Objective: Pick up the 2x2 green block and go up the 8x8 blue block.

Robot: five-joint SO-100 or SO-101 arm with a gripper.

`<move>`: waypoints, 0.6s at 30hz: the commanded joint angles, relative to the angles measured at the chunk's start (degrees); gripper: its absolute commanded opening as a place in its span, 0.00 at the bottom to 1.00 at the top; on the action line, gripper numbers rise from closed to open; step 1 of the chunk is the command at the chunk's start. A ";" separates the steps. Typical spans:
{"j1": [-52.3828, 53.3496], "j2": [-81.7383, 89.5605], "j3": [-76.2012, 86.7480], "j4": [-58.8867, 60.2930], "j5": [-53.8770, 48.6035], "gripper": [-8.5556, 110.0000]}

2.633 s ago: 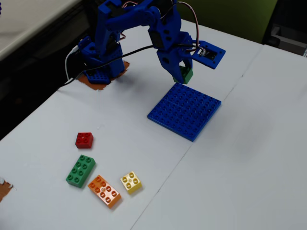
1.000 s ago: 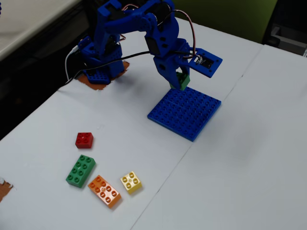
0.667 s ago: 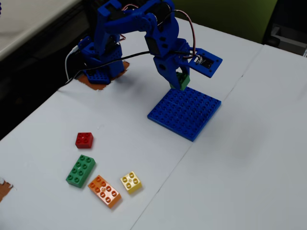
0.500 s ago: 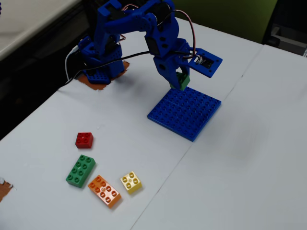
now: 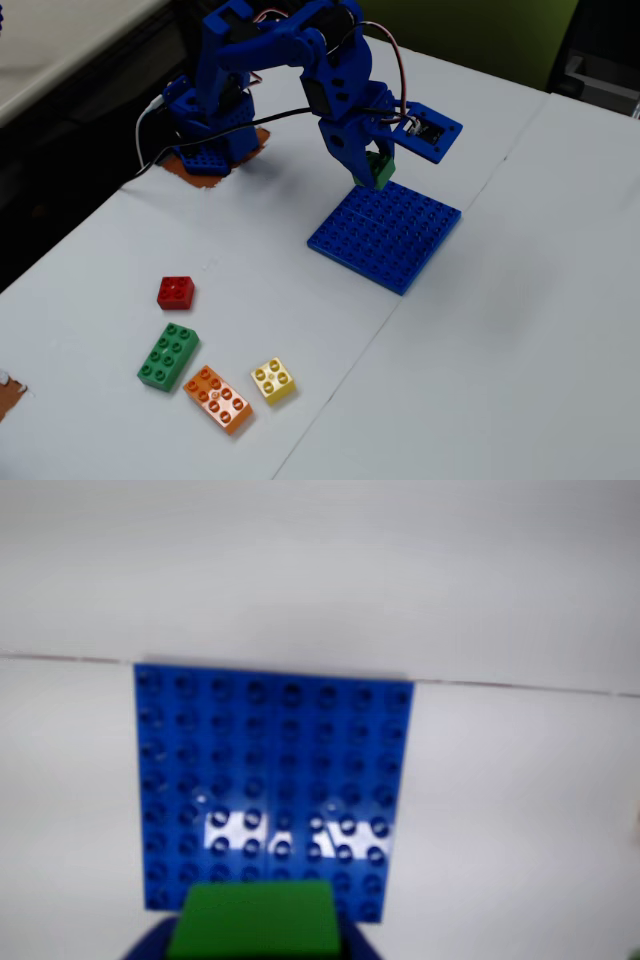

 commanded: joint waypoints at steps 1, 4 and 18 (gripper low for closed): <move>0.62 3.25 -1.67 -0.44 -0.53 0.08; 0.70 3.25 -1.49 -0.70 -0.62 0.08; 0.97 3.08 -1.32 -1.23 -0.97 0.08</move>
